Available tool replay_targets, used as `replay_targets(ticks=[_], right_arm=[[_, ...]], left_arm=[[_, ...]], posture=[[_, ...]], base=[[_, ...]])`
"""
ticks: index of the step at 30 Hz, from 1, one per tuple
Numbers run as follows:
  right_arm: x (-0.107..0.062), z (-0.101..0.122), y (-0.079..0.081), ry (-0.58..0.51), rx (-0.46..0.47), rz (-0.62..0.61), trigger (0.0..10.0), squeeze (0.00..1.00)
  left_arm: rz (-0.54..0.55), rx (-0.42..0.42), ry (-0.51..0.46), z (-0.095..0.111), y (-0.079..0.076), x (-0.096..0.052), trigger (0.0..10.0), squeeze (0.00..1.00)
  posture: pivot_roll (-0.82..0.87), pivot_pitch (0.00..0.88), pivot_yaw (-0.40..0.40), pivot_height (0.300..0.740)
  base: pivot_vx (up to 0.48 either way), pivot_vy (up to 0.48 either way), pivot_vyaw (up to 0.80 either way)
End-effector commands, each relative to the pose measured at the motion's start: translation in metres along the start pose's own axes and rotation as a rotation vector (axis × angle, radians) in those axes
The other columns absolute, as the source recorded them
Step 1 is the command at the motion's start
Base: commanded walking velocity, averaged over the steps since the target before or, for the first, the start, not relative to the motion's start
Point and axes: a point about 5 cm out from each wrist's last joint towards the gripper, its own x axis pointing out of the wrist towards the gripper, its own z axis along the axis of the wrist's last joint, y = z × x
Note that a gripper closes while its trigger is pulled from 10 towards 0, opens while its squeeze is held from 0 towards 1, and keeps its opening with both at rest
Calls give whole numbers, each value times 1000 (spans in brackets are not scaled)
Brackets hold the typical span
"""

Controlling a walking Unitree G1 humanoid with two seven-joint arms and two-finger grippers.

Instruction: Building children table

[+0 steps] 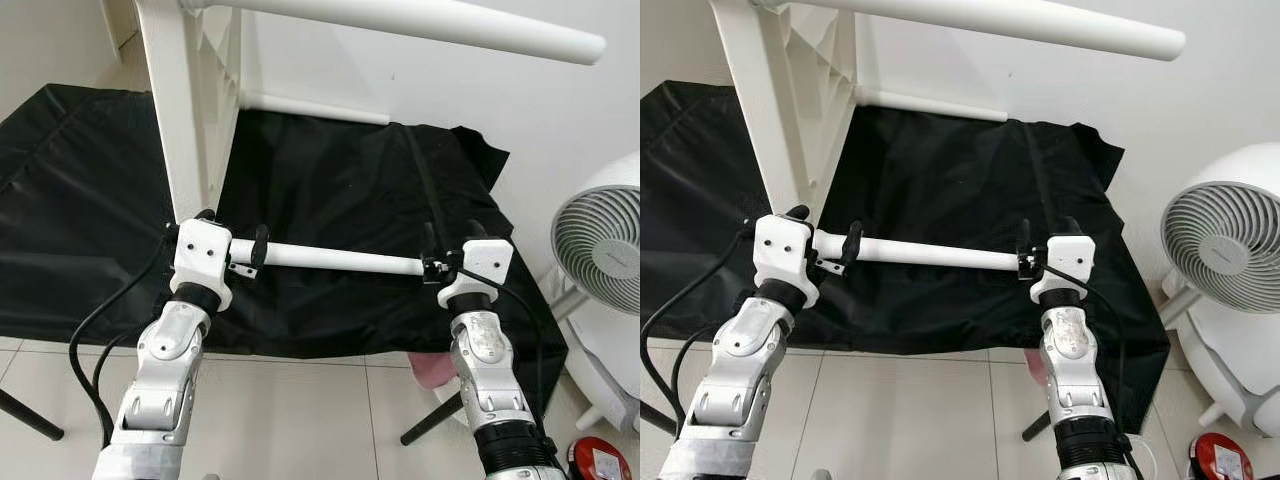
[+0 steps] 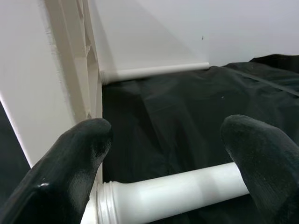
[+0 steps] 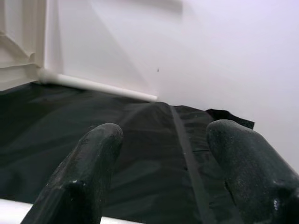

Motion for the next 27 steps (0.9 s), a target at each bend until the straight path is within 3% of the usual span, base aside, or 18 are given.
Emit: replay_targets(ticks=[1,10,14,19,27], right_arm=[[3,2,1,-4,-2,3,10000,0],[1,2,-1,-4,-6,6,10000,0],[5,2,3,-6,5,105,10000,0],[12,4,6,-16,-6,156,10000,0],[17,6,3,-19,-11,169,10000,0]], left_arm=[[33,20,34,-3,1,4,10000,0],[44,26,38,-3,4,1,10000,0],[150,61,106,-15,18,-8,10000,0],[243,48,109,-13,30,-8,10000,0],[295,56,135,-16,35,-9,10000,0]], posture=[[44,43,-81,740],[37,52,-77,740],[40,52,-82,740],[44,48,-90,740],[44,40,-99,740]], base=[[0,0,0],[0,0,0],[0,0,0],[0,0,0],[0,0,0]])
